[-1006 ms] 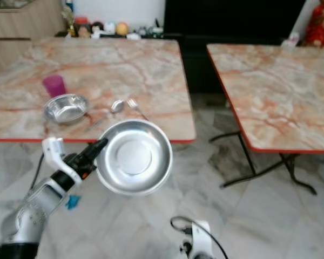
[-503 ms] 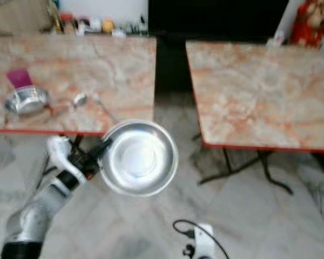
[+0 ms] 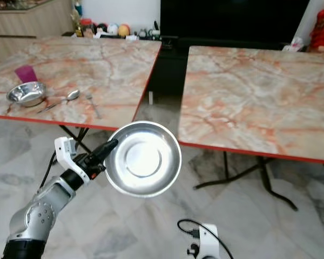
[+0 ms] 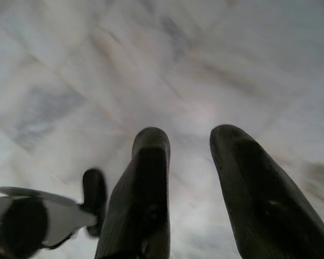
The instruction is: Setting the table
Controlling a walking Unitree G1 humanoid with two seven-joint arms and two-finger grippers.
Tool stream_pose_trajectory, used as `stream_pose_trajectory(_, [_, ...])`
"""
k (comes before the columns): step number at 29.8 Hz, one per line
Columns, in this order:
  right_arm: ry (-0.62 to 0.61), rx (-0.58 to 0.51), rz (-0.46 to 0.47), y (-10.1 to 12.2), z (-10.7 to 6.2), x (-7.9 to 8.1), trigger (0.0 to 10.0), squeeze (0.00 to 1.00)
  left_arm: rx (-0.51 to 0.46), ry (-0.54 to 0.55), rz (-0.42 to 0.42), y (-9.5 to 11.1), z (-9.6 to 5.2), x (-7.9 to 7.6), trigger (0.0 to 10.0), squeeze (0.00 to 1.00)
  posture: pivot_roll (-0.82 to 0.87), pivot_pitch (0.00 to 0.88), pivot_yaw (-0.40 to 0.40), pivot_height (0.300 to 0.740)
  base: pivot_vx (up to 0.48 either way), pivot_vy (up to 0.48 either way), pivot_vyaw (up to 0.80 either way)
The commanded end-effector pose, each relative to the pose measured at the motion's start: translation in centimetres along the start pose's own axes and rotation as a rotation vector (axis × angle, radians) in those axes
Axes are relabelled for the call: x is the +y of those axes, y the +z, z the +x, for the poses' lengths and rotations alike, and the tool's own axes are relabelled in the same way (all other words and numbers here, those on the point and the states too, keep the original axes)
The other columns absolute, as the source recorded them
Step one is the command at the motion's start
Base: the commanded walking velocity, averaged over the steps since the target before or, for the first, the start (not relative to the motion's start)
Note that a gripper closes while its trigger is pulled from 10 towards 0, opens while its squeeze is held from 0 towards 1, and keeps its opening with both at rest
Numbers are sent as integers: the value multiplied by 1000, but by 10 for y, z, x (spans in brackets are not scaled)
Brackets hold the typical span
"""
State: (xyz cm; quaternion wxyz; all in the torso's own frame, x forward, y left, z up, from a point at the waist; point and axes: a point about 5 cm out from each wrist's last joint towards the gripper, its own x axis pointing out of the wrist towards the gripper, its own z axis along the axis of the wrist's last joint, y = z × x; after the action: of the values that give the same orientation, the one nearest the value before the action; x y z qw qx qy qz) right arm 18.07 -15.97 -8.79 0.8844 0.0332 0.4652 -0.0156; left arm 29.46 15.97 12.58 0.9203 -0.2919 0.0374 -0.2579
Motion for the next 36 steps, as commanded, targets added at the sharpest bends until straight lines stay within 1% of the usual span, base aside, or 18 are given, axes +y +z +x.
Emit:
stream_pose_trajectory(1, [8,-1,7,0,0,3,10000,0,-10,7,24,6,-1,2,10000,0,115,8,-43,740,0,-386,0])
stream_pose_trajectory(22, [2,0,14,-1,0,3,10000,0,16,-13,43,2,0,1,10000,0,111,0,-40,740,0,-389,0])
stream_pose_trajectory(28, [-12,-8,46,-2,0,4,10000,0,32,-22,52,2,0,2,10000,0,108,0,-25,740,0,-386,0])
stream_pose_trajectory(36, [-12,-13,56,-2,0,7,10000,0,40,-34,62,5,4,2,10000,0,110,0,-15,740,0,-384,0])
